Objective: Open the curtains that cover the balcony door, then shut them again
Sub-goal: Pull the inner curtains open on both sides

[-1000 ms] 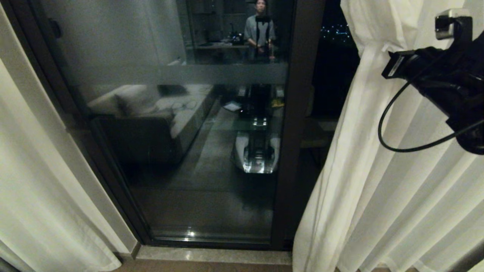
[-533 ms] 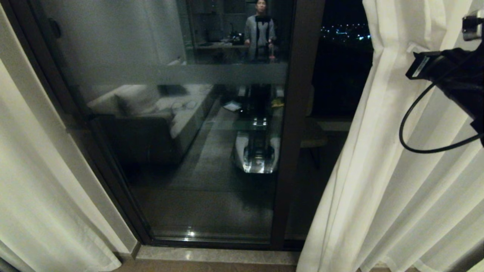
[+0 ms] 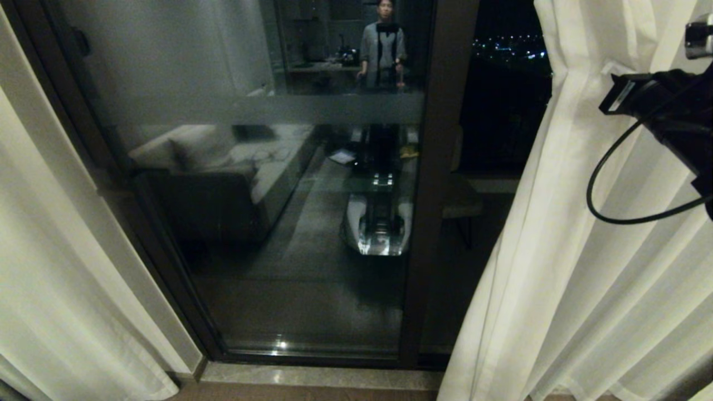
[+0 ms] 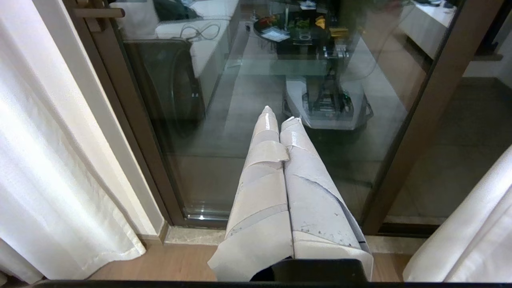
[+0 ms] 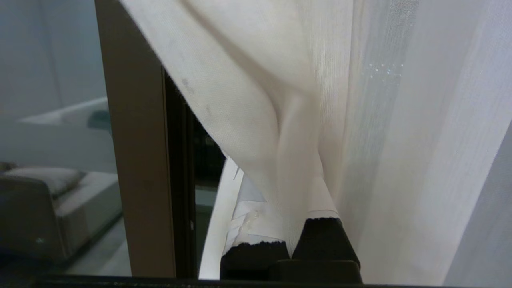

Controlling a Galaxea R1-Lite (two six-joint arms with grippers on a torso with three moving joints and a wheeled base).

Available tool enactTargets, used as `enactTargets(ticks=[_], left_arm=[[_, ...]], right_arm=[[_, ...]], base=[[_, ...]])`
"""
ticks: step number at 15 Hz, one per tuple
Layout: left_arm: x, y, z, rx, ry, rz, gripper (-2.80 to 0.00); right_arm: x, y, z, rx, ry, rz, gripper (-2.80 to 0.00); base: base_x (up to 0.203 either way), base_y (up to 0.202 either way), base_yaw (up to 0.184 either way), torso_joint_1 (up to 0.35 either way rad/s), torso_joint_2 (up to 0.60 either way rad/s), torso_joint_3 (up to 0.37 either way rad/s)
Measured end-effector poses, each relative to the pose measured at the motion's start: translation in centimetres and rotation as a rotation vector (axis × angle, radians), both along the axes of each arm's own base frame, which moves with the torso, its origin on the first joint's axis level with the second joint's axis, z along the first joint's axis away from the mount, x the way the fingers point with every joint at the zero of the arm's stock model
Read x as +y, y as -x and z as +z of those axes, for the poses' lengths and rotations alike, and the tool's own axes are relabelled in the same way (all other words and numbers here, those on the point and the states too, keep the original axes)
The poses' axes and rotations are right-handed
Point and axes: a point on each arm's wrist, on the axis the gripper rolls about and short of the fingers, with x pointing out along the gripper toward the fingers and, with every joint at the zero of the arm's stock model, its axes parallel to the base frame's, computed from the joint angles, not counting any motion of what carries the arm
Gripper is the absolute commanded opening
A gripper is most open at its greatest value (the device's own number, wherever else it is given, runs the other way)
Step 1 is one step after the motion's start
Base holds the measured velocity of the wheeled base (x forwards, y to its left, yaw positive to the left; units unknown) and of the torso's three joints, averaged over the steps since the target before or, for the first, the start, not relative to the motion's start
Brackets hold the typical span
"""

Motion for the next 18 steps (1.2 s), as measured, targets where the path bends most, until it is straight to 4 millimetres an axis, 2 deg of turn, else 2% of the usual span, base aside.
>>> enactTargets(ticks=[10,18], left_arm=[[0.0,0.0,0.0,0.001,0.000,0.000,-2.80],[0.0,0.0,0.0,0.000,0.000,-0.001,-2.80]], right_arm=[[0.0,-0.1,-0.3,0.005,-0.011,0.003,-2.80],[0.0,0.4,-1.3,0.010,-0.014,0.005,-2.80]], base=[[0.000,0.000,0.000,0.000,0.00,0.000],[0.000,0.000,0.000,0.000,0.00,0.000]])
